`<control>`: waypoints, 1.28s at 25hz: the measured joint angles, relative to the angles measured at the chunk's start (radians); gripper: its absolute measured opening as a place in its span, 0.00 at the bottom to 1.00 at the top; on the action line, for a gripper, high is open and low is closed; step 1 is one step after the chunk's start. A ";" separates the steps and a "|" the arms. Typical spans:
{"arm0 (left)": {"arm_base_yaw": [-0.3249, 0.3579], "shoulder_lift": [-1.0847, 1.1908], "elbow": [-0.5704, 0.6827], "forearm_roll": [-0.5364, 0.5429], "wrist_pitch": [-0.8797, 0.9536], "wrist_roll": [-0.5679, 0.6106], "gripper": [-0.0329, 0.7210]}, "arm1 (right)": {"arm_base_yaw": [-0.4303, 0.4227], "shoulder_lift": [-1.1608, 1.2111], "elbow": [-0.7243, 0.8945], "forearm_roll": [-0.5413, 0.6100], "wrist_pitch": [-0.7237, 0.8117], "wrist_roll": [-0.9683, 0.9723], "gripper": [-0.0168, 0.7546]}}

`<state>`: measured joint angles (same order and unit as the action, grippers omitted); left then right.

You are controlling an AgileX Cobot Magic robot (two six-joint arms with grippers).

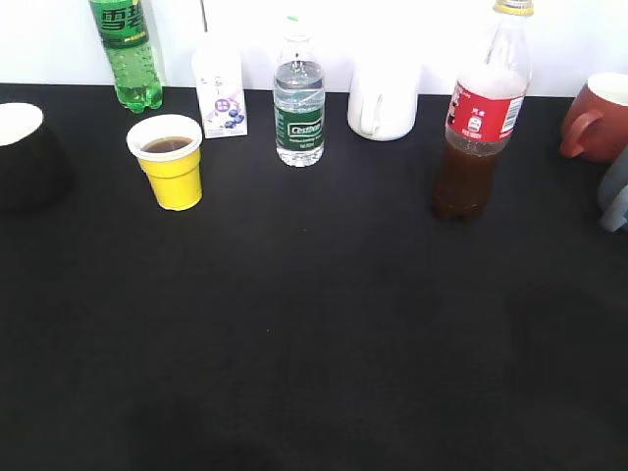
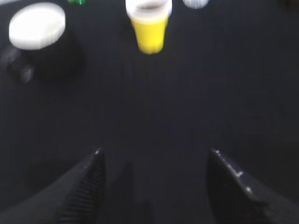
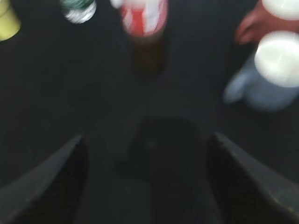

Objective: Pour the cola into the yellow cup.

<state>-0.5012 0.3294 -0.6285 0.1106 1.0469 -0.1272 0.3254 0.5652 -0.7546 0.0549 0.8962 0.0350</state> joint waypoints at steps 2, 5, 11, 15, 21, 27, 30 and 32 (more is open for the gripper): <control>0.000 -0.127 0.041 -0.026 0.073 0.003 0.71 | 0.000 -0.193 0.071 -0.012 0.108 -0.009 0.79; 0.000 -0.284 0.071 -0.031 0.103 0.006 0.71 | 0.000 -0.448 0.139 -0.044 0.134 -0.009 0.79; 0.000 -0.318 0.104 -0.034 0.035 0.007 0.71 | 0.000 -0.539 0.249 -0.112 0.142 0.070 0.74; 0.000 -0.318 0.112 -0.036 0.020 0.008 0.64 | 0.000 -0.539 0.249 -0.118 0.142 0.074 0.58; 0.000 -0.318 0.112 -0.037 0.020 0.010 0.63 | 0.000 -0.540 0.249 -0.114 0.142 0.074 0.56; 0.195 -0.336 0.112 -0.038 0.019 0.010 0.58 | -0.172 -0.544 0.249 -0.110 0.143 0.074 0.56; 0.291 -0.336 0.113 -0.039 0.019 0.011 0.58 | -0.276 -0.572 0.249 -0.110 0.144 0.074 0.56; 0.364 -0.336 0.113 -0.039 0.019 0.011 0.58 | -0.297 -0.574 0.249 -0.106 0.144 0.075 0.56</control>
<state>-0.1370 -0.0071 -0.5156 0.0713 1.0656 -0.1162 0.0282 -0.0088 -0.5056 -0.0509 1.0399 0.1098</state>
